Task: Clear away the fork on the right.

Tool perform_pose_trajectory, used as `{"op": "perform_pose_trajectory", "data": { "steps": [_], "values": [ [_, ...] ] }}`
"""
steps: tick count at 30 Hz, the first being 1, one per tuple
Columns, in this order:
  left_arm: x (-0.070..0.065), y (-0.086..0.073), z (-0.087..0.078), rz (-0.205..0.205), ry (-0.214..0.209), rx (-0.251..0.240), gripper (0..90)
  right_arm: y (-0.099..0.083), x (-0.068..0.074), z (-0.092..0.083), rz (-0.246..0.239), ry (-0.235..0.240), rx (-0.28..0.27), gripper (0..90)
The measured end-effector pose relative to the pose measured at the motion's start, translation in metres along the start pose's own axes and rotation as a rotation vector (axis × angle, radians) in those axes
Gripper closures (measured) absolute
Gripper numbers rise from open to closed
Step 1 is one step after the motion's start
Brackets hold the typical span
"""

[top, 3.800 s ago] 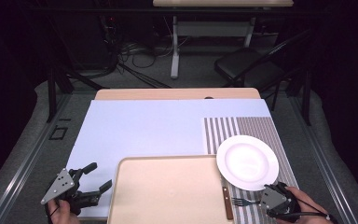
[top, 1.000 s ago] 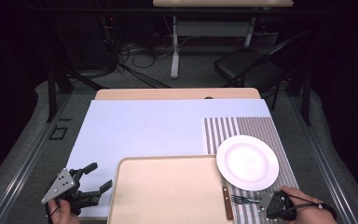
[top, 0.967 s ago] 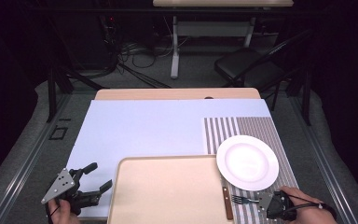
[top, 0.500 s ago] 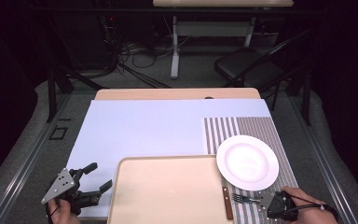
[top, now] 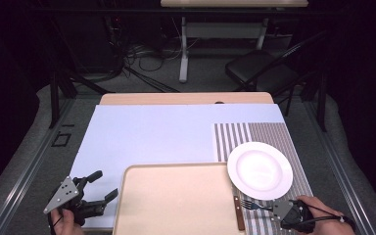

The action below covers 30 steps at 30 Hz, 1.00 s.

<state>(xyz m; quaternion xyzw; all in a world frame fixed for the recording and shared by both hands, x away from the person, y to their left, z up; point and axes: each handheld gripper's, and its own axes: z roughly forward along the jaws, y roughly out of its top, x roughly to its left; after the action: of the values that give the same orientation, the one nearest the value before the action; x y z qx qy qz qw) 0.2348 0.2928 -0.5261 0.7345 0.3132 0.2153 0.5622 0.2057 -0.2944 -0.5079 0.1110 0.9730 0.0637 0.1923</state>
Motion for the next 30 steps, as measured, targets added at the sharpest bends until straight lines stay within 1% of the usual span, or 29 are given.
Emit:
{"op": "perform_pose_trajectory", "data": {
  "steps": [2,3,4,5,7,10,11,12,13,18,19,20,21,23,24,25,26,27,28,30],
  "values": [
    [0.0,0.0,0.0,0.0,-0.002,-0.001,15.5,0.002,-0.001,-0.002,-0.007,-0.007,-0.017,77.1],
    [0.0,0.0,0.0,0.0,-0.002,-0.001,15.5,0.003,-0.002,-0.003,0.003,-0.011,-0.025,77.1],
    [0.0,0.0,0.0,0.001,-0.001,0.003,15.5,0.003,-0.001,-0.004,0.041,-0.008,-0.021,77.1],
    [0.0,0.0,0.0,0.0,0.0,0.0,15.5,0.004,-0.003,-0.005,0.014,-0.016,-0.036,77.1],
    [0.0,0.0,0.0,0.0,0.0,0.0,15.5,0.005,-0.002,-0.007,0.07,-0.016,-0.043,77.1],
    [0.0,0.0,0.0,-0.001,0.0,-0.001,15.5,0.008,-0.007,-0.008,0.063,-0.021,-0.061,77.1],
    [0.0,0.0,0.0,-0.001,0.0,-0.001,15.5,0.008,-0.009,-0.008,0.073,-0.017,-0.061,77.1],
    [0.0,0.0,0.0,0.0,0.0,-0.001,15.5,0.008,-0.007,-0.008,0.129,-0.019,-0.059,77.1],
    [0.0,0.0,0.0,0.0,0.0,0.0,15.5,0.008,-0.008,-0.008,0.161,-0.022,-0.057,77.1],
    [0.0,0.0,0.0,0.0,0.0,0.0,15.5,0.009,-0.013,-0.012,0.269,-0.012,-0.08,77.1],
    [0.0,0.0,0.0,0.0,0.0,0.0,15.5,0.01,-0.013,-0.012,0.297,-0.011,-0.089,77.1],
    [0.0,0.0,0.0,0.0,0.0,0.0,15.5,0.011,-0.013,-0.014,0.319,-0.009,-0.085,77.1],
    [0.0,0.0,0.0,0.0,-0.001,0.001,15.5,0.011,-0.014,-0.014,0.345,0.003,-0.098,77.1],
    [0.0,0.0,0.0,0.0,-0.001,0.0,15.5,0.012,-0.015,-0.015,0.398,0.011,-0.108,77.1],
    [0.0,0.0,0.0,0.0,-0.001,0.0,15.5,0.012,-0.016,-0.016,0.426,0.025,-0.116,77.1],
    [0.0,0.0,0.0,0.0,-0.001,0.0,15.4,0.012,-0.017,-0.018,0.432,0.044,-0.08,77.1],
    [0.0,0.0,0.0,0.0,-0.002,0.003,15.5,0.013,-0.016,-0.016,0.457,0.038,-0.119,77.1],
    [0.0,0.0,0.0,0.0,-0.002,0.003,15.5,0.013,-0.016,-0.016,0.478,0.04,-0.125,77.1],
    [0.0,0.0,0.0,0.001,-0.002,0.003,15.5,0.013,-0.017,-0.017,0.479,0.045,-0.116,77.1],
    [0.0,0.0,0.0,-0.001,0.001,-0.001,15.5,0.015,-0.016,-0.017,0.514,0.06,-0.125,77.1]
  ]
}}
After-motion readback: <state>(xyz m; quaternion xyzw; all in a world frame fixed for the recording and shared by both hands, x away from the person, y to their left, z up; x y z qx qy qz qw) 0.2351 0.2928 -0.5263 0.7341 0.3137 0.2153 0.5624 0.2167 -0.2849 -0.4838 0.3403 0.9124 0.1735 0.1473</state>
